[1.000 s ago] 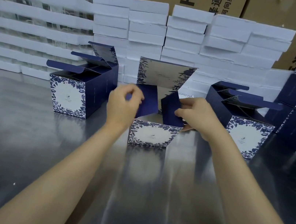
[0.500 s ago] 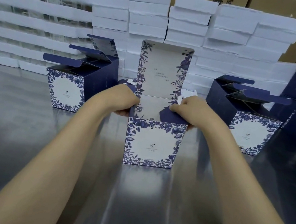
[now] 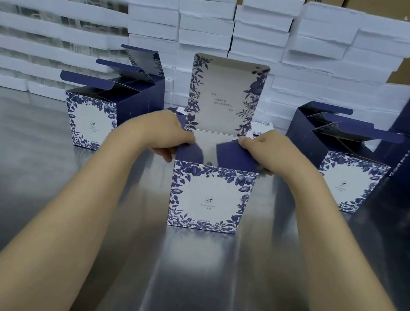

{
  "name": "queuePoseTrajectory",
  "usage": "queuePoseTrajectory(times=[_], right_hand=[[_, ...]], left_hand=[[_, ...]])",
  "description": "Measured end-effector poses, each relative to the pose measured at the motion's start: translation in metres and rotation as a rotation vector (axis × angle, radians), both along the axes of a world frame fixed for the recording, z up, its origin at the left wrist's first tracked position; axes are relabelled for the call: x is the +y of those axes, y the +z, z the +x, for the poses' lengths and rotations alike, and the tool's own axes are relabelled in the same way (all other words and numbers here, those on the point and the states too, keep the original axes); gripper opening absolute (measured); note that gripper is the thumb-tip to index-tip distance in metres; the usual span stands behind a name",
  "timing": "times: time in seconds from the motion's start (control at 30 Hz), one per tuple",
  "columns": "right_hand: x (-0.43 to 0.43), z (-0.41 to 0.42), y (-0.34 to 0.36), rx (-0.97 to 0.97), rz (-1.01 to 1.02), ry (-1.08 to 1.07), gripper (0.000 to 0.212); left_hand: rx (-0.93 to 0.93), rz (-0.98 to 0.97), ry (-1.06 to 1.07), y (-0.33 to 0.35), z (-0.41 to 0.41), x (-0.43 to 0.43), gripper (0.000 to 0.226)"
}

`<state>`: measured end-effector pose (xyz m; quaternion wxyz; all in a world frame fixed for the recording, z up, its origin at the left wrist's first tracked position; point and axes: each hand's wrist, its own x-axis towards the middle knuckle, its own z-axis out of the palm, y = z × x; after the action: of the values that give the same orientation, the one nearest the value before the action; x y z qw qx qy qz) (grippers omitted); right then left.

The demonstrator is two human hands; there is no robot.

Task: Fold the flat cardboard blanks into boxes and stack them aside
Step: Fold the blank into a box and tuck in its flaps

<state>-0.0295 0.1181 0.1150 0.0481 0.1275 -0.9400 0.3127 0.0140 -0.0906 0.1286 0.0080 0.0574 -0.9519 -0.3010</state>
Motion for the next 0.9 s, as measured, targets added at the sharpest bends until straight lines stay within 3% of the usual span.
queuePoseTrajectory(times=[0.17,0.3,0.43,0.6,0.77,0.9], right_hand=[[0.024,0.015,0.025,-0.230,0.107,0.039,0.063],[0.015,0.021,0.020,-0.258,0.150,0.094,0.056],[0.005,0.017,0.008,-0.306,0.007,0.071,0.042],[-0.006,0.012,0.002,-0.122,0.005,-0.050,0.030],[0.006,0.008,0.001,-0.052,-0.070,-0.116,0.046],[0.015,0.013,0.011,-0.200,0.024,-0.041,0.049]], left_hand=[[-0.233,-0.126,0.035,0.014,0.017,-0.008,0.066],[-0.354,-0.166,-0.007,0.016,0.026,0.004,0.065],[-0.313,-0.188,0.010,0.015,0.029,0.014,0.052],[-0.218,-0.209,0.115,0.009,0.025,0.026,0.042],[-0.077,-0.197,0.123,0.010,0.022,0.019,0.065],[-0.094,-0.241,0.023,0.015,0.021,0.009,0.055]])
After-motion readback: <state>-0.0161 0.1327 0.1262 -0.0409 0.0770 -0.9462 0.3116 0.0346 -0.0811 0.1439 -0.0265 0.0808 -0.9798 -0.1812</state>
